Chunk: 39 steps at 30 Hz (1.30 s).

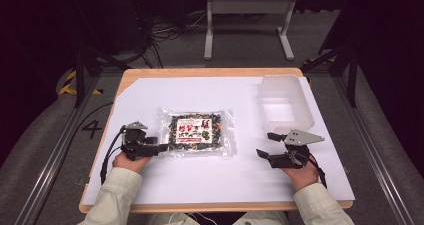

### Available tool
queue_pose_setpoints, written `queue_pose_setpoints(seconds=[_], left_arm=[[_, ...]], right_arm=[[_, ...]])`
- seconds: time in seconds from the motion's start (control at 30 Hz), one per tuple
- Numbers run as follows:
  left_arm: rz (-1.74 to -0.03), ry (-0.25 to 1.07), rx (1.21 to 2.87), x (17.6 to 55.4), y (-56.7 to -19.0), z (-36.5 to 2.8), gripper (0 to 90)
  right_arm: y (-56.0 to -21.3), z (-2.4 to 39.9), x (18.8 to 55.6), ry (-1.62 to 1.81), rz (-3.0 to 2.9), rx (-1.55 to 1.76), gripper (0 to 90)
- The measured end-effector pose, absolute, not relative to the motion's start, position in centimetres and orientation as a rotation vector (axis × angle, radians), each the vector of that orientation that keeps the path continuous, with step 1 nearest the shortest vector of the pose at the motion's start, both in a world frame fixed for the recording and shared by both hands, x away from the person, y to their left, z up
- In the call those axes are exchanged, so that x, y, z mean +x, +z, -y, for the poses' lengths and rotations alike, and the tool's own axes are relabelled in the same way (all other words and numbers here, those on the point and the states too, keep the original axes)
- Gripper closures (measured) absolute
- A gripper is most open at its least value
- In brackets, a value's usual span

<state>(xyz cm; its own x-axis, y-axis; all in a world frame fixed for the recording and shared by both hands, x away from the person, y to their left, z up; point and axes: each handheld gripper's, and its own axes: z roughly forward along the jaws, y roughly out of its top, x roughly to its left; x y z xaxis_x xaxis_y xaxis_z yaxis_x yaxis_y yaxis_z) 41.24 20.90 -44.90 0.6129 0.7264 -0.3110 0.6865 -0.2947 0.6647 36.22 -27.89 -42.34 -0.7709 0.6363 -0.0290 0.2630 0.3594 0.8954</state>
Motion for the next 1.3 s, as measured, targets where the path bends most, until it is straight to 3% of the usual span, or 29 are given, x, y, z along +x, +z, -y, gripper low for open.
queue_pose_setpoints(seconds=[0.27,0.5,0.7,1.07,1.3], left_arm=[[-1.113,0.075,2.044,41.03,-44.86,-20.63,49.4],[-1.115,0.020,2.018,41.06,-44.86,-20.63,66.3],[-1.122,0.010,2.008,41.02,-44.81,-20.56,72.3],[-1.140,0.083,2.007,40.64,-44.61,-19.96,88.5],[-1.134,0.112,1.977,40.37,-44.25,-19.93,89.3]], right_arm=[[-42.36,27.81,36.25,1.379,-2.257,0.782,25.1],[-42.35,27.78,36.22,1.379,-2.257,0.777,25.0],[-42.35,27.74,36.21,1.382,-2.258,0.776,25.0],[-42.34,27.77,36.19,1.382,-2.259,0.772,25.0],[-42.34,27.78,36.21,1.379,-2.258,0.772,25.0]])
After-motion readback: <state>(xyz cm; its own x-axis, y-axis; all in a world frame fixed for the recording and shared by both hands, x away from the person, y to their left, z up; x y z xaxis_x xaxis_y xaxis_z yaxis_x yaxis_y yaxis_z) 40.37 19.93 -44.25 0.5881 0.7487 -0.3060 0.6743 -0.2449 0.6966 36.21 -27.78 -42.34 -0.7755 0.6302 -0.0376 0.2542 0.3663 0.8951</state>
